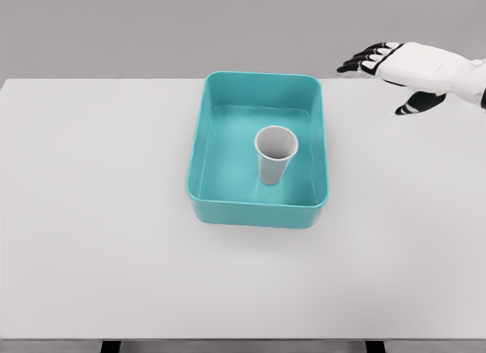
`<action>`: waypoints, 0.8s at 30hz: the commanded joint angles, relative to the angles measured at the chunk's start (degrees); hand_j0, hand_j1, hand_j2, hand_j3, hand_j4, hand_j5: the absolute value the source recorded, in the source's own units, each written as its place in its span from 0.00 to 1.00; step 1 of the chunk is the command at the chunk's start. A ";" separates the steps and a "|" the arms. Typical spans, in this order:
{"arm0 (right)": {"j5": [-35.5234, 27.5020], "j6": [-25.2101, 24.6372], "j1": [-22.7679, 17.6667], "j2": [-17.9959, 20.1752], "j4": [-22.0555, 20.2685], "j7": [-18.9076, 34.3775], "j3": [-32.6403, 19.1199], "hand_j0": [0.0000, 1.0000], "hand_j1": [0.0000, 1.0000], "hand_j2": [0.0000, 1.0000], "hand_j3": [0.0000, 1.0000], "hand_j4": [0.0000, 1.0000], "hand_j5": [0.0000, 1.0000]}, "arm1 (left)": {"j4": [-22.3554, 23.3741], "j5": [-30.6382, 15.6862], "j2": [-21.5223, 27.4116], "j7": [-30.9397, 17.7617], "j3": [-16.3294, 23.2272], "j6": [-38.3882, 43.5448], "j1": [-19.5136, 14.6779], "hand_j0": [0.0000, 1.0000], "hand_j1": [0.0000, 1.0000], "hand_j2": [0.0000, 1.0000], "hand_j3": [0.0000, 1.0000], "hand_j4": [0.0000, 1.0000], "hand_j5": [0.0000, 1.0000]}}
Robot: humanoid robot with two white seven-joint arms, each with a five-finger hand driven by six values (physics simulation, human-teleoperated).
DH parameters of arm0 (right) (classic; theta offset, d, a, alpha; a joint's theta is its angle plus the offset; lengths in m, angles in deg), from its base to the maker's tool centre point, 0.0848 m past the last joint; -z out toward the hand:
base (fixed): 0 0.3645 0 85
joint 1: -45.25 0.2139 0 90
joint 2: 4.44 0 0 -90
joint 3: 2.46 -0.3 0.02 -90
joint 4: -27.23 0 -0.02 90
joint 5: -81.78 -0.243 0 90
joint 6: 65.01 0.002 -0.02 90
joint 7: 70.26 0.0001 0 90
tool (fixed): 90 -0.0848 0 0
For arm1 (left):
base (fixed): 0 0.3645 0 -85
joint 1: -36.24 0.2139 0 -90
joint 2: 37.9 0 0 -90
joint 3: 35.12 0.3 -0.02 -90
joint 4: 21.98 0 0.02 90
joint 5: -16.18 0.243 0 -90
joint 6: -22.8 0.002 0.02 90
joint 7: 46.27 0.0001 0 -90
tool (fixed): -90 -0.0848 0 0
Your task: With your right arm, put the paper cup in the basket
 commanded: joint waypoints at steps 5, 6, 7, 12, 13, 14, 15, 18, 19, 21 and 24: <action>-0.30 0.42 -2.02 0.48 -0.58 -0.03 -2.52 1.00 1.00 1.00 1.00 1.00 1.00 | 0.01 0.01 0.01 0.00 0.00 0.01 0.00 1.00 1.00 1.00 1.00 1.00 1.00; -0.22 0.51 -2.81 0.48 -0.66 -0.03 -2.61 1.00 1.00 1.00 1.00 1.00 1.00 | 0.01 0.01 0.01 0.00 0.00 0.01 0.00 1.00 1.00 1.00 1.00 1.00 1.00; -0.30 0.42 -2.90 0.30 -1.28 -0.03 -2.61 1.00 1.00 1.00 1.00 1.00 1.00 | 0.01 0.01 0.01 0.00 0.00 -0.07 0.00 1.00 1.00 1.00 1.00 1.00 1.00; -0.39 -0.63 -2.46 -0.14 -3.30 -0.03 -2.52 1.00 1.00 1.00 1.00 1.00 1.00 | -0.51 -0.25 0.01 0.00 0.00 -0.16 -0.35 1.00 1.00 1.00 1.00 1.00 1.00; -0.39 -0.72 -2.29 -0.14 -3.30 -0.03 -2.61 1.00 1.00 1.00 1.00 1.00 1.00 | -0.42 -0.16 0.01 0.00 0.00 -0.16 -0.44 1.00 1.00 1.00 1.00 1.00 1.00; -0.39 -0.63 -2.29 -0.22 -3.39 -0.03 -2.61 1.00 1.00 1.00 1.00 1.00 1.00 | -0.42 -0.16 0.01 0.00 -0.09 -0.16 -0.44 1.00 1.00 1.00 1.00 1.00 1.00; -0.39 -0.72 -2.20 -0.23 -3.30 -0.03 -2.61 1.00 1.00 1.00 1.00 1.00 1.00 | -0.34 -0.07 0.01 0.00 0.00 -0.07 -0.35 1.00 1.00 1.00 1.00 1.00 1.00; -0.39 -0.72 -2.02 -0.14 -3.30 -0.03 -2.61 1.00 1.00 1.00 1.00 1.00 1.00 | -0.34 -0.07 0.01 0.00 0.00 -0.07 -0.26 1.00 1.00 1.00 1.00 1.00 1.00; -0.39 -0.72 -1.93 -0.14 -3.30 -0.03 -2.61 1.00 1.00 1.00 1.00 1.00 1.00 | -0.34 -0.07 0.01 0.00 0.00 -0.16 -0.26 1.00 1.00 1.00 1.00 1.00 1.00; -0.39 -1.60 -1.93 -0.14 -3.39 -0.03 -2.61 1.00 1.00 1.00 1.00 1.00 1.00 | -0.34 -0.07 0.01 0.00 0.00 -0.07 -0.26 1.00 1.00 1.00 1.00 1.00 1.00; -0.39 -1.86 -0.88 -0.14 -3.48 -0.03 -2.61 1.00 1.00 1.00 1.00 1.00 1.00 | -0.34 -0.07 0.01 0.00 0.00 -0.08 -0.26 1.00 1.00 1.00 1.00 1.00 1.00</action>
